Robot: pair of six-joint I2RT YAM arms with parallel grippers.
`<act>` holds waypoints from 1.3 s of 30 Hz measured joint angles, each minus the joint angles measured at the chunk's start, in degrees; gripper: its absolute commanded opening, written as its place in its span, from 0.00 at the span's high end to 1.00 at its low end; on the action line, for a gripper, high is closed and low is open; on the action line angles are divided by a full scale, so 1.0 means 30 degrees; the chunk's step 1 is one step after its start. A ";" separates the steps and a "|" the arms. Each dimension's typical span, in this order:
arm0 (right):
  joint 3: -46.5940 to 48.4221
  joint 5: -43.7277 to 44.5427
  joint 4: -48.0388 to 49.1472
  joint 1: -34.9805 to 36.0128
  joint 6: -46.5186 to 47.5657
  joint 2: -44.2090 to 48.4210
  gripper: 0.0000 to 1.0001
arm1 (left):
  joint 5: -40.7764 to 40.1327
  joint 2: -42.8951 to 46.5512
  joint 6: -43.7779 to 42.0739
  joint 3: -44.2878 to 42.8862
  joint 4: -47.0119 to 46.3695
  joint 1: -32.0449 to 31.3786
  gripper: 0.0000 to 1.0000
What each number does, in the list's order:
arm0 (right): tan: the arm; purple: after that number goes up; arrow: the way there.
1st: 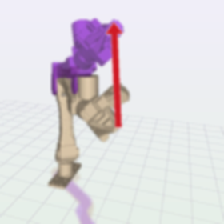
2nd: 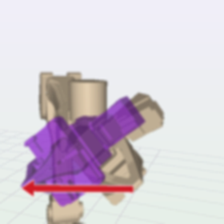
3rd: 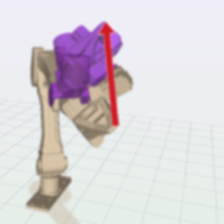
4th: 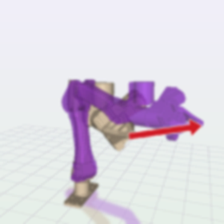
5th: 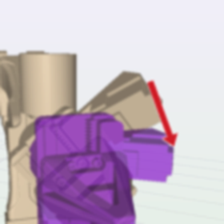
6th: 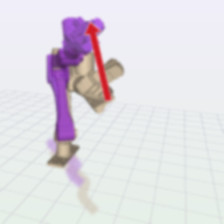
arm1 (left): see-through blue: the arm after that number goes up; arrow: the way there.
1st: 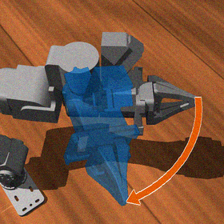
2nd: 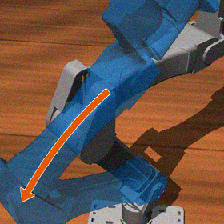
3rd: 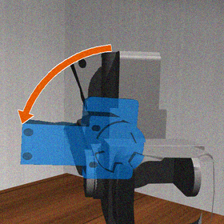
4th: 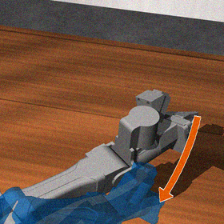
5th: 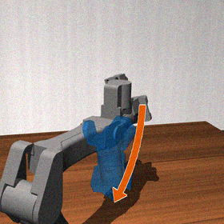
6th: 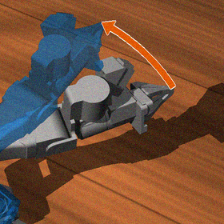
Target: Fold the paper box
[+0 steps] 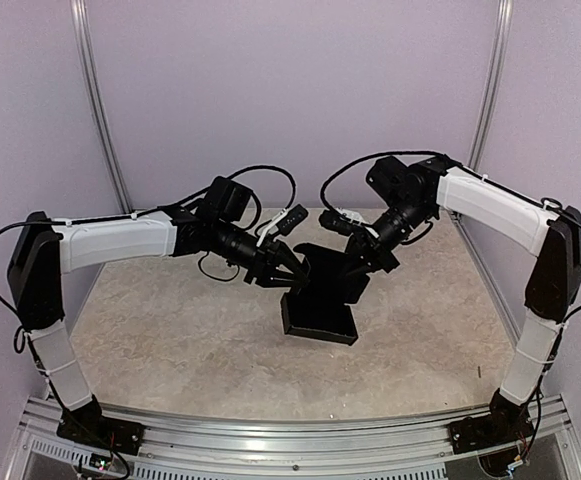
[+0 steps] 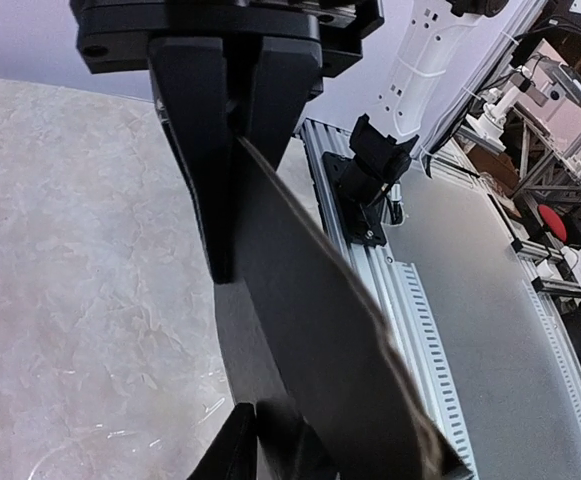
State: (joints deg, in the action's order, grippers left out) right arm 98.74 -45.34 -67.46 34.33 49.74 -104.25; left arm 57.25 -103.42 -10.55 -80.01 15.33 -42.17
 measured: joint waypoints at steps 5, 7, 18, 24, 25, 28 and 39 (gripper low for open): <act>0.0000 -0.0386 0.0219 0.0044 -0.0277 0.0007 1.00 | -0.0277 -0.0233 0.0015 -0.0095 -0.0546 -0.0299 0.88; 0.0000 -0.0372 0.0226 0.0044 -0.0466 0.0007 1.00 | -0.0364 -0.0306 0.0036 -0.0131 -0.0634 -0.0284 0.91; 0.0000 -0.0903 0.0896 0.0146 -0.1013 0.0131 0.69 | -0.0444 -0.0372 0.0561 -0.0131 -0.1042 -0.0248 1.00; -0.0066 -0.1843 0.1268 -0.1260 -0.0896 0.1246 0.57 | -0.0925 0.0044 0.0590 0.0342 -0.1501 0.0036 1.00; -0.0219 -0.2222 0.1377 -0.2069 -0.0882 0.1639 0.57 | -0.1020 0.0299 0.0590 0.0590 -0.1530 0.0168 1.00; -0.0962 -0.3308 0.1647 -0.4881 -0.0874 0.2973 0.56 | -0.1246 0.1107 0.0656 0.1158 -0.1741 0.0561 1.00; -0.5268 -0.4131 0.5508 -0.5945 -0.3869 0.2710 0.57 | -0.1224 0.1923 0.1450 0.1304 -0.2914 0.0765 1.00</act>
State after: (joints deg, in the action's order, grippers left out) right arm 82.94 -57.74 -50.94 16.49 38.13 -96.12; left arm 53.58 -97.65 -6.20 -76.09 6.59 -39.88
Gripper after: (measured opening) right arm 0.431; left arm 0.122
